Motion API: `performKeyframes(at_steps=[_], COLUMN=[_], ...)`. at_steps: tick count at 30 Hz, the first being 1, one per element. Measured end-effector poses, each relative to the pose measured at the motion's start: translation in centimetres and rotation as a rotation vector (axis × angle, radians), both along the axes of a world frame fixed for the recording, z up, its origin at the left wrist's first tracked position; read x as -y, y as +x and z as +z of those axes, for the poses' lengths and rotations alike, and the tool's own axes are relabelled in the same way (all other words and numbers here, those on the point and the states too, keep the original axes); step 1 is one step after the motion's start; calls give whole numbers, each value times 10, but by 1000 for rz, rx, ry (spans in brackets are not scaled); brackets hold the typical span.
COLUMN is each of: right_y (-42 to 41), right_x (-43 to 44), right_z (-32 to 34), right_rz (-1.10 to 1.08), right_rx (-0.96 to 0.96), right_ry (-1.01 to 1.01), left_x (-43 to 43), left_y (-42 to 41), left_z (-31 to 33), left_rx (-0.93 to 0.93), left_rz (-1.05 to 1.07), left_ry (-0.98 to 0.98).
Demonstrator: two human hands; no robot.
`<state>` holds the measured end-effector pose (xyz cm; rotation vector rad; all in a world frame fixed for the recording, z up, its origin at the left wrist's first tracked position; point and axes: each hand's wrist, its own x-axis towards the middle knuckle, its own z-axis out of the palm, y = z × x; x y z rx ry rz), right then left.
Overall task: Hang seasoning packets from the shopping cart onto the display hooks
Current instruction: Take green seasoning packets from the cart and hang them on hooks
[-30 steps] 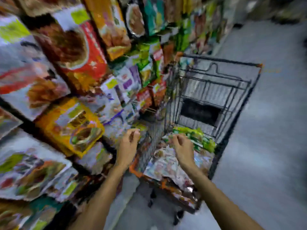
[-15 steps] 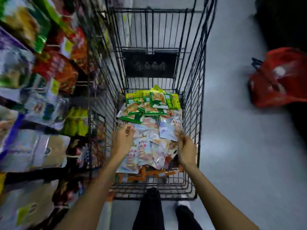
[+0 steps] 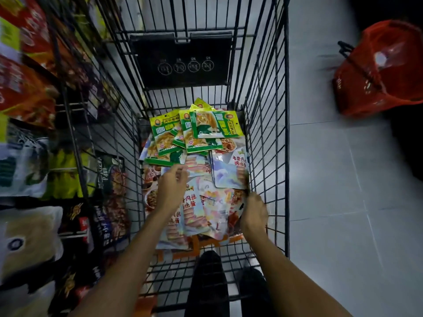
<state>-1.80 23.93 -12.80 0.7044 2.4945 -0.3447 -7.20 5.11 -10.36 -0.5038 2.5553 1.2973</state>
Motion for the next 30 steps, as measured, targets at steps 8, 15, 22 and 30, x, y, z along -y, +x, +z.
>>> performKeyframes(at_steps=[8,15,22,30], right_y=[-12,-25,-39,-38], right_x=[52,56,35,27], right_z=[-1,-31,-46,-54], right_rz=[318,154,35,-49], right_rx=[-320,-219,-144,-160], right_ry=[-118,-202,-89,-204], left_x=[26,40,15,-12], left_y=[-3,-35,-108,-152], left_z=[-18,-35,-69,-106], left_rx=[-13,-11,-15,196], left_rz=[13,17,23,131], left_ry=[-47,-68,-43,-122])
